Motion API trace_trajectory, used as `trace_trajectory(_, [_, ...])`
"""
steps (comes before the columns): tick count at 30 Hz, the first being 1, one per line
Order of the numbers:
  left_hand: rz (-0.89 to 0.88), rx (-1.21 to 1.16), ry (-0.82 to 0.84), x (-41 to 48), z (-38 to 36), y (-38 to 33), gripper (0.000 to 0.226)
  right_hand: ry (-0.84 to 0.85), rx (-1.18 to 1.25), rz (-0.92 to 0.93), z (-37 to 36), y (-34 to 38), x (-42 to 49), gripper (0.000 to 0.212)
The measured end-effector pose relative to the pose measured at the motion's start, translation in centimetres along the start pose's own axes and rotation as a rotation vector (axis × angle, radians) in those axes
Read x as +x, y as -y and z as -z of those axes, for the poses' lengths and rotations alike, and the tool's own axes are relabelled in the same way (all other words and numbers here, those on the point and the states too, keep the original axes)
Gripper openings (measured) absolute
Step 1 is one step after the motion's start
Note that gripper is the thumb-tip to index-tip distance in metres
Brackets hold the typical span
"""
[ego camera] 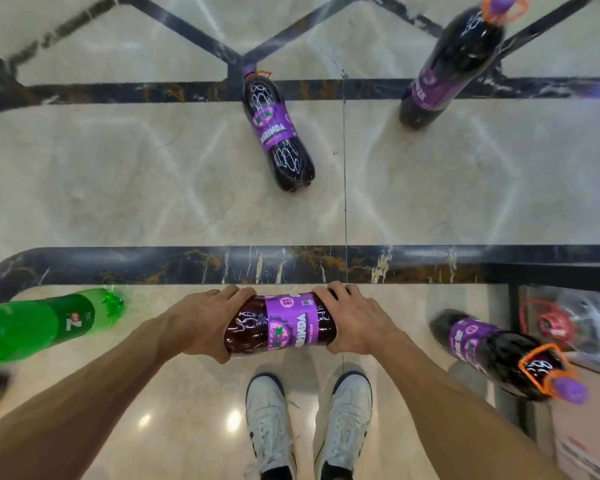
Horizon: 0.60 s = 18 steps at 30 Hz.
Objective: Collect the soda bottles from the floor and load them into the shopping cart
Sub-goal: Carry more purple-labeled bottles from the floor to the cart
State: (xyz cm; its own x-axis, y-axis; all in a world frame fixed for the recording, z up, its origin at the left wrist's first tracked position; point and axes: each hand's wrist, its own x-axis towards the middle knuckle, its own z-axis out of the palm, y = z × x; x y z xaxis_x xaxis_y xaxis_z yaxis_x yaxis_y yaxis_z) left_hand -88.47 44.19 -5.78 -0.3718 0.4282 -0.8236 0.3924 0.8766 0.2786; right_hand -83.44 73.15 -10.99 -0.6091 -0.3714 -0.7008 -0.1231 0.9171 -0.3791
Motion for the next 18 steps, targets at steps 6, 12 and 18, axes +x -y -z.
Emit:
trace_trajectory(6, [-0.036, 0.037, -0.056, -12.8, 11.1, -7.4, 0.114, -0.037, -0.039, -0.030, 12.4, 3.8, -13.4, 0.114])
trace_trajectory(12, [-0.059, 0.126, -0.088, -28.1, 21.8, -15.8, 0.113, -0.087, -0.009, -0.049, 24.8, 9.0, -30.3, 0.113])
trace_trajectory(18, [-0.082, 0.201, -0.094, -38.8, 27.1, -23.9, 0.120, -0.108, -0.005, -0.112, 30.1, 12.2, -43.9, 0.115])
